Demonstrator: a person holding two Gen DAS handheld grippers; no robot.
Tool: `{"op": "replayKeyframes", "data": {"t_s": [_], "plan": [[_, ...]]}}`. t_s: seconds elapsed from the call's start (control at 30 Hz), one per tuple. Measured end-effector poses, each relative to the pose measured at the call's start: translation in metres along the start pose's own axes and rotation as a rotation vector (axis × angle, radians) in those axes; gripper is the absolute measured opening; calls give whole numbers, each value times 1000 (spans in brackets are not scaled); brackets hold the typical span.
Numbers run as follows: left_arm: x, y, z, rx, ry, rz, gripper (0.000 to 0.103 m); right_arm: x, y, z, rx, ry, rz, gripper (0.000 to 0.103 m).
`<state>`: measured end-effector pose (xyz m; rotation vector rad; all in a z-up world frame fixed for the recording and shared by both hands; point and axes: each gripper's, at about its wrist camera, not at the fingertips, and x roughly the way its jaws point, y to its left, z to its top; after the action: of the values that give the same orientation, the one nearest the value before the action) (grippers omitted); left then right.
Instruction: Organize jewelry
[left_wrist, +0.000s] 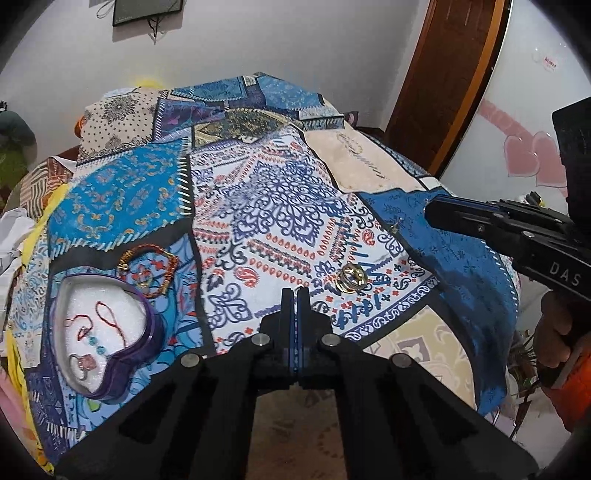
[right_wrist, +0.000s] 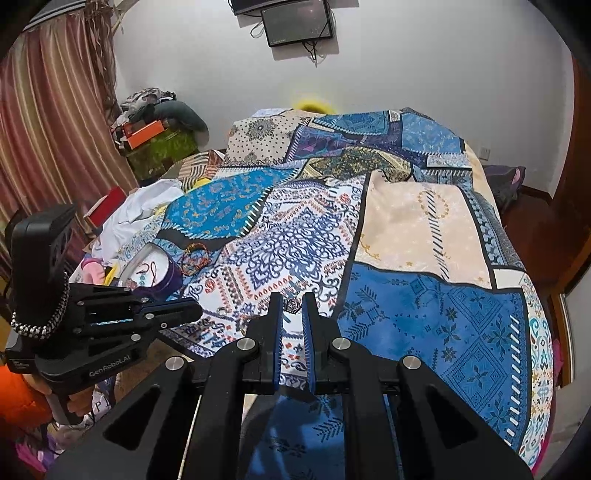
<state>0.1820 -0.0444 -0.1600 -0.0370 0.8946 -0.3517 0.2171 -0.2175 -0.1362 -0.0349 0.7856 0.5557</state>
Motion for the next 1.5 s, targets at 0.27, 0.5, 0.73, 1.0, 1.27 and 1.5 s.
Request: {"op": "replayKeyframes", "data": {"t_s": [0.27, 0.5, 0.73, 1.0, 1.27, 1.5], "plan": [[14, 3, 2, -35, 67, -14, 24, -1, 7, 0, -1, -3, 16, 9], [28, -6, 2, -1, 88, 6, 26, 2, 0, -3, 19, 14, 23, 9], [34, -4, 5, -17, 81, 14, 26, 3, -2, -6, 27, 22, 30, 9], [33, -11, 1, 23, 58, 28, 9, 5, -3, -5, 27, 24, 31, 9], [23, -13, -1, 29, 35, 36, 1, 4, 0, -3, 22, 18, 31, 9], [11, -9, -2, 33, 28, 40, 1, -1, 6, 3, 18, -6, 40, 9]]}}
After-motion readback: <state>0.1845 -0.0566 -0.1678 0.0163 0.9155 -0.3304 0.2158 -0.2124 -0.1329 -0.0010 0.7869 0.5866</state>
